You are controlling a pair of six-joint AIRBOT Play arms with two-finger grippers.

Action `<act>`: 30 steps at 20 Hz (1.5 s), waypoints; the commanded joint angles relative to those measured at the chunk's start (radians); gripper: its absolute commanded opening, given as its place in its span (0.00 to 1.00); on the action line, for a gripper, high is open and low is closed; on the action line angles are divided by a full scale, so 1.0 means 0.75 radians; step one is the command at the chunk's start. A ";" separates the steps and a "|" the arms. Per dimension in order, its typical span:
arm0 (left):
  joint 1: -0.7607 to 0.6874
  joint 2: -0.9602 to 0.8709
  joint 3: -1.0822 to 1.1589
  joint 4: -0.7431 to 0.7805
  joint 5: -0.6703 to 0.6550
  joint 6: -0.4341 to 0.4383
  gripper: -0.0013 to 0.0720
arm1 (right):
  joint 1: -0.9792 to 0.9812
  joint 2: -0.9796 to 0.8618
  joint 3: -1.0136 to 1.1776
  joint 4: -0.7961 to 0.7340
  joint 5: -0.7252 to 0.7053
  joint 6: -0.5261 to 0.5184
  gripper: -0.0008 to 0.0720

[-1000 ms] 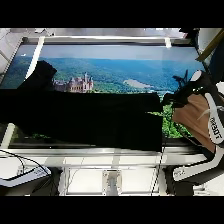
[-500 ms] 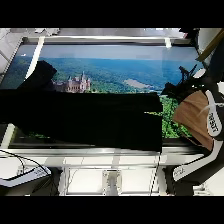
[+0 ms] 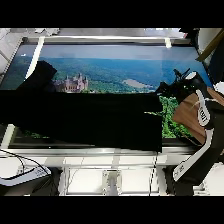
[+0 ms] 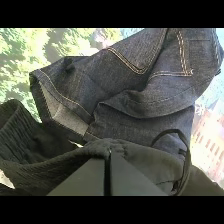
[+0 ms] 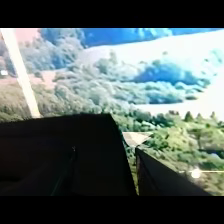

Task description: Fold the clothes and pants, and hang the long-sleeved shirts on hangers.

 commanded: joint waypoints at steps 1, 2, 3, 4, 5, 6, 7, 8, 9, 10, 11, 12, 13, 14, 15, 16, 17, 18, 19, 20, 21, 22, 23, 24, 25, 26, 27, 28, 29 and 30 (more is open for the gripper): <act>-0.007 -0.017 0.001 -0.001 0.007 0.000 0.04 | 0.028 -0.047 0.014 -0.007 0.021 0.012 0.57; -0.016 -0.022 0.001 0.000 0.018 0.000 0.04 | 0.044 -0.047 0.014 -0.006 0.013 0.010 0.47; -0.029 -0.025 0.001 0.000 0.042 0.001 0.04 | 0.058 -0.047 0.023 -0.005 0.009 0.009 0.29; -0.048 -0.025 0.001 0.000 0.078 0.001 0.04 | 0.070 -0.047 0.038 -0.004 0.012 0.009 0.11; -0.071 -0.025 0.001 0.001 0.118 0.001 0.04 | 0.071 -0.047 0.063 -0.003 0.014 0.012 0.03; -0.100 -0.025 0.001 0.002 0.164 0.002 0.04 | 0.070 -0.044 0.098 0.002 0.030 0.014 0.03; -0.135 -0.026 0.001 0.017 0.217 0.006 0.04 | 0.066 -0.039 0.139 -0.001 0.045 0.015 0.03; -0.174 -0.030 0.002 0.056 0.269 0.005 0.04 | 0.057 -0.032 0.194 -0.005 0.053 0.027 0.03; -0.223 -0.037 0.003 0.119 0.323 0.005 0.04 | 0.053 -0.027 0.250 -0.006 0.055 0.056 0.03; -0.270 -0.045 0.003 0.186 0.375 -0.004 0.03 | 0.049 -0.022 0.310 -0.008 0.053 0.078 0.03; -0.319 -0.058 0.003 0.266 0.436 -0.042 0.03 | 0.047 -0.022 0.378 -0.021 0.050 0.104 0.03; -0.361 -0.073 0.003 0.342 0.504 -0.119 0.03 | 0.047 -0.022 0.429 -0.050 0.040 0.145 0.03; -0.392 -0.086 0.003 0.409 0.571 -0.204 0.04 | 0.051 -0.022 0.462 -0.093 0.032 0.188 0.03; -0.414 -0.104 0.003 0.483 0.635 -0.304 0.03 | 0.051 -0.022 0.473 -0.132 0.023 0.235 0.03; -0.423 -0.122 0.003 0.549 0.676 -0.406 0.03 | 0.051 -0.024 0.472 -0.161 0.020 0.267 0.03; -0.424 -0.141 0.003 0.599 0.701 -0.493 0.03 | 0.051 -0.030 0.472 -0.196 0.016 0.289 0.03; -0.424 -0.165 0.003 0.633 0.709 -0.550 0.03 | 0.051 -0.037 0.471 -0.222 0.008 0.323 0.03; -0.422 -0.188 0.003 0.634 0.724 -0.575 0.03 | 0.051 -0.045 0.471 -0.224 -0.011 0.344 0.03; -0.421 -0.212 0.003 0.627 0.752 -0.582 0.03 | 0.052 -0.051 0.471 -0.218 -0.035 0.355 0.03; -0.434 -0.235 0.003 0.618 0.790 -0.582 0.03 | 0.060 -0.056 0.471 -0.212 -0.063 0.357 0.03; -0.450 -0.260 0.003 0.618 0.836 -0.582 0.04 | 0.072 -0.062 0.471 -0.212 -0.086 0.360 0.03; -0.464 -0.288 0.003 0.618 0.885 -0.611 0.03 | 0.085 -0.071 0.471 -0.217 -0.107 0.364 0.03; -0.474 -0.314 0.003 0.619 0.927 -0.654 0.03 | 0.097 -0.082 0.471 -0.217 -0.126 0.365 0.03; -0.480 -0.338 0.003 0.619 0.969 -0.704 0.03 | 0.106 -0.092 0.471 -0.222 -0.137 0.375 0.03; -0.479 -0.357 0.003 0.618 1.001 -0.748 0.04 | 0.110 -0.102 0.471 -0.231 -0.159 0.403 0.03; -0.479 -0.370 0.003 0.618 1.030 -0.780 0.03 | 0.109 -0.111 0.471 -0.232 -0.191 0.452 0.03; -0.479 -0.374 0.003 0.618 1.064 -0.799 0.03 | 0.109 -0.115 0.471 -0.245 -0.238 0.490 0.03; -0.479 -0.373 0.003 0.618 1.106 -0.810 0.03 | 0.109 -0.115 0.471 -0.247 -0.291 0.512 0.03; -0.479 -0.371 0.004 0.618 1.145 -0.815 0.04 | 0.109 -0.115 0.472 -0.246 -0.346 0.533 0.03; -0.479 -0.371 0.004 0.618 1.178 -0.815 0.03 | 0.109 -0.115 0.472 -0.247 -0.396 0.553 0.03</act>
